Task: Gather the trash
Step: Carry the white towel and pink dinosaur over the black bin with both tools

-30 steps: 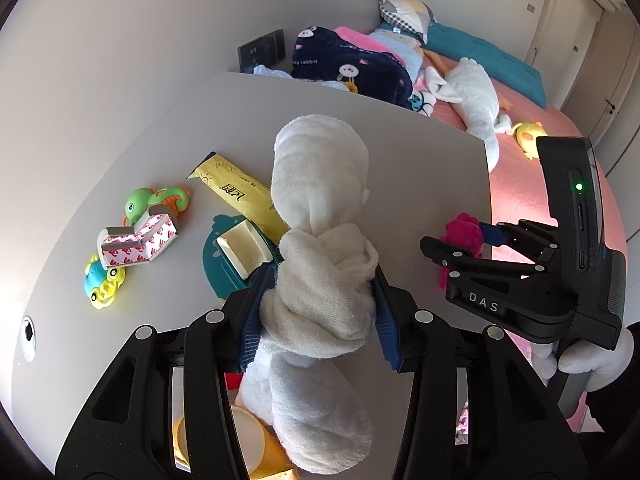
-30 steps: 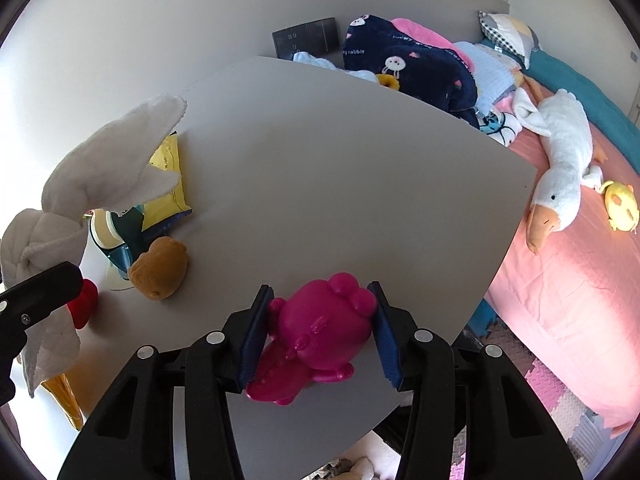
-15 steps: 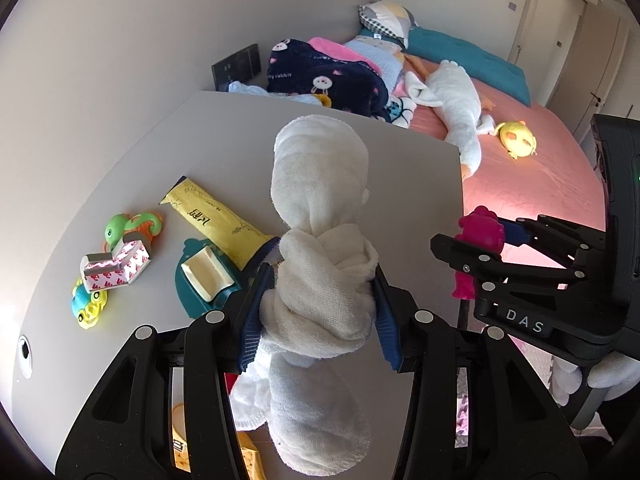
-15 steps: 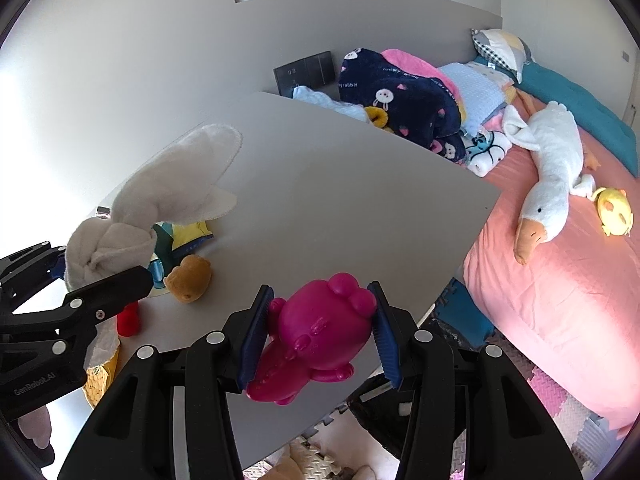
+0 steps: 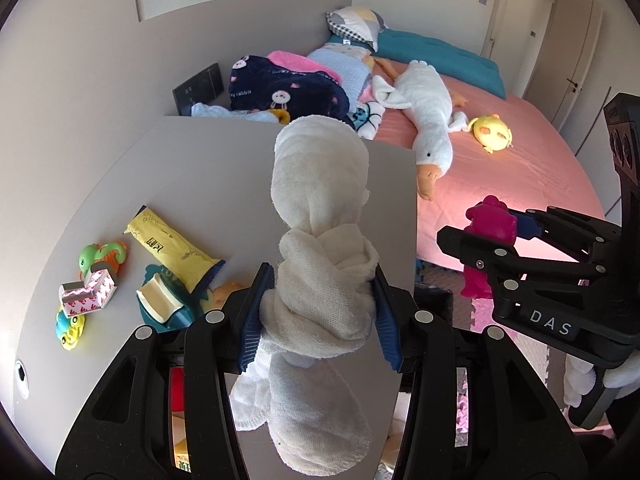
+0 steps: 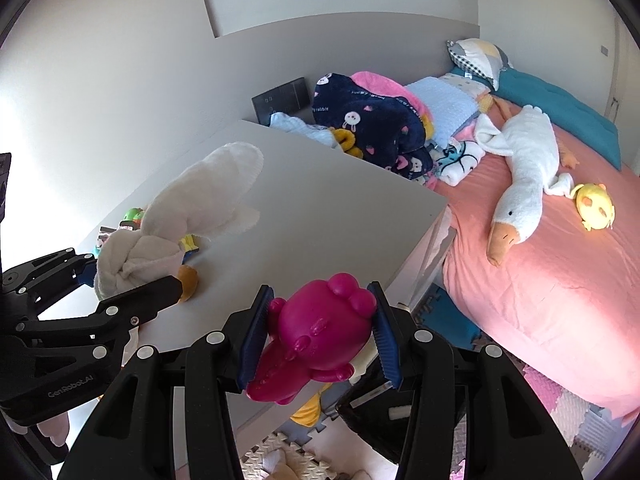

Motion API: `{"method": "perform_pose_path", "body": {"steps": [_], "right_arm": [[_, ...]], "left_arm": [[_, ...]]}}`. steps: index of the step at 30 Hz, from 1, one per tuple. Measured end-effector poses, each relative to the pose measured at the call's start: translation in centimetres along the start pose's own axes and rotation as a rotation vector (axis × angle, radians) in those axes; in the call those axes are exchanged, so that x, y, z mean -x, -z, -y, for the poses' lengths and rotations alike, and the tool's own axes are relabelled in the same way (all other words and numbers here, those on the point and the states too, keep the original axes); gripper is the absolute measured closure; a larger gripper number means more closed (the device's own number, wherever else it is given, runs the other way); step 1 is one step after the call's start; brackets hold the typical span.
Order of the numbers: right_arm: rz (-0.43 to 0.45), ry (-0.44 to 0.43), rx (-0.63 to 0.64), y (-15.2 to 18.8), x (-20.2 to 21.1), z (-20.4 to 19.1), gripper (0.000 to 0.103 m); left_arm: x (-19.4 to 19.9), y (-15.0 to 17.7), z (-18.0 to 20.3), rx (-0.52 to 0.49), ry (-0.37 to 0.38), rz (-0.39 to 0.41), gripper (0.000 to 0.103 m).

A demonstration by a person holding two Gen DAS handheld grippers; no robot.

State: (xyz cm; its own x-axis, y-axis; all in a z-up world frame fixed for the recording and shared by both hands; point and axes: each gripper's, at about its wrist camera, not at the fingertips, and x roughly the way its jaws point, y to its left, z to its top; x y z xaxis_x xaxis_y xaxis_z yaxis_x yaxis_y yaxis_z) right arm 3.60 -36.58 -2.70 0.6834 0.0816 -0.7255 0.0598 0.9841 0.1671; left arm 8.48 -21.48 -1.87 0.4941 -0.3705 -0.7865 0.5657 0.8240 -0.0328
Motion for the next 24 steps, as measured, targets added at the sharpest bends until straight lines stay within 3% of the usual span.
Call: {"method": "perform_pose_path", "body": {"steps": [24], "right_arm": [[0.054, 0.137, -0.127, 2.7, 5.5, 7.4, 0.054]], "left_arm": [[-0.9, -1.7, 8.8, -0.145, 0.125, 0.008, 0.056]]}}
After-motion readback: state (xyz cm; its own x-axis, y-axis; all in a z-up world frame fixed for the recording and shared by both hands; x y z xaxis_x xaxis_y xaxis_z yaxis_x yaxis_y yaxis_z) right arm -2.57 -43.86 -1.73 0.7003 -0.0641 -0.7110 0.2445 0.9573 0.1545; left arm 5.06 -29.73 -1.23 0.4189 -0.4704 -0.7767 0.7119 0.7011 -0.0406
